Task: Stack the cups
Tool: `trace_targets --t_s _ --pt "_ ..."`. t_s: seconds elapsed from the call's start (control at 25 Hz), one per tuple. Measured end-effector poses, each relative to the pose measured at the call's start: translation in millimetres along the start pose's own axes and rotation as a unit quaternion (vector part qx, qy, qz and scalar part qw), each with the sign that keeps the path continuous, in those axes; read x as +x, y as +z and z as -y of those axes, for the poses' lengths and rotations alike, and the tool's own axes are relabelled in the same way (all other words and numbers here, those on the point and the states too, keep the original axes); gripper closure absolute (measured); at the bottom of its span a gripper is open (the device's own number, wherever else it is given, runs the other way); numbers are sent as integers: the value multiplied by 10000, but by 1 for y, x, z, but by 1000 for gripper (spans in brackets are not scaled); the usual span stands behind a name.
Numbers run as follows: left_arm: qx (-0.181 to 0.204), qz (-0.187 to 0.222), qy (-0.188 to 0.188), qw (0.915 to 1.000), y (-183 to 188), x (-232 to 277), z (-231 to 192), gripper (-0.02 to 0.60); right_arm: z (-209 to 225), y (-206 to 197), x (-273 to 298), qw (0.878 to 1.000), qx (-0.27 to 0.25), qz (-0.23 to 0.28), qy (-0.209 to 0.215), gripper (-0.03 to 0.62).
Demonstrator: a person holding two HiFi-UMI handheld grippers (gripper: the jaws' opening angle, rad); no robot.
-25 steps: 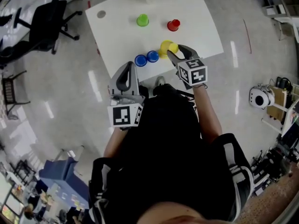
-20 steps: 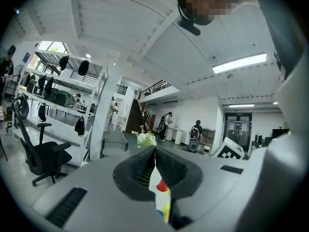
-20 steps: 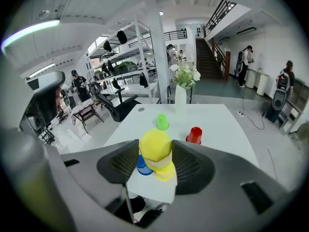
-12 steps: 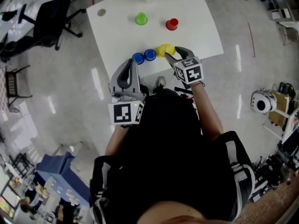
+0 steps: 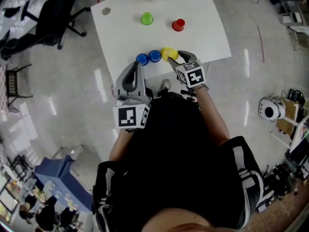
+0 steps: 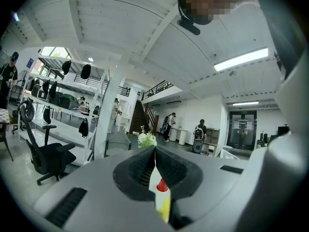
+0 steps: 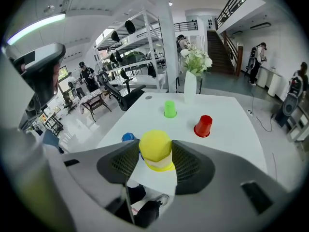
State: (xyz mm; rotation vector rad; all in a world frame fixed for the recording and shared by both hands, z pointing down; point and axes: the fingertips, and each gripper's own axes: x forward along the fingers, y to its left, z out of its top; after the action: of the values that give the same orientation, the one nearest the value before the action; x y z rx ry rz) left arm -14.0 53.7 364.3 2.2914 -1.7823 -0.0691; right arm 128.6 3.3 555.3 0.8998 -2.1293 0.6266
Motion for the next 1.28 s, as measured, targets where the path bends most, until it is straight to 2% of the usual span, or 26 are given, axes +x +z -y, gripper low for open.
trace_targets --t_s 0.28,0.52,0.76,0.96,1.28 --pt "-133 -17 66 9999 2 0 -2 560 -3 -4 17 9999 -66 -109 26 364" --pt "8 3 102 9999 1 -1 -11 560 -5 -5 33 9996 -136 -257 48 364" --pt "-154 -14 155 9998 4 3 -16 560 -5 -6 49 9992 -137 -369 60 363" --pt "-11 2 145 9999 3 2 -23 560 -9 -1 51 9988 -196 -442 80 364" --pt "-199 -23 180 9996 5 4 -27 560 -12 -1 56 9985 -225 -501 85 362"
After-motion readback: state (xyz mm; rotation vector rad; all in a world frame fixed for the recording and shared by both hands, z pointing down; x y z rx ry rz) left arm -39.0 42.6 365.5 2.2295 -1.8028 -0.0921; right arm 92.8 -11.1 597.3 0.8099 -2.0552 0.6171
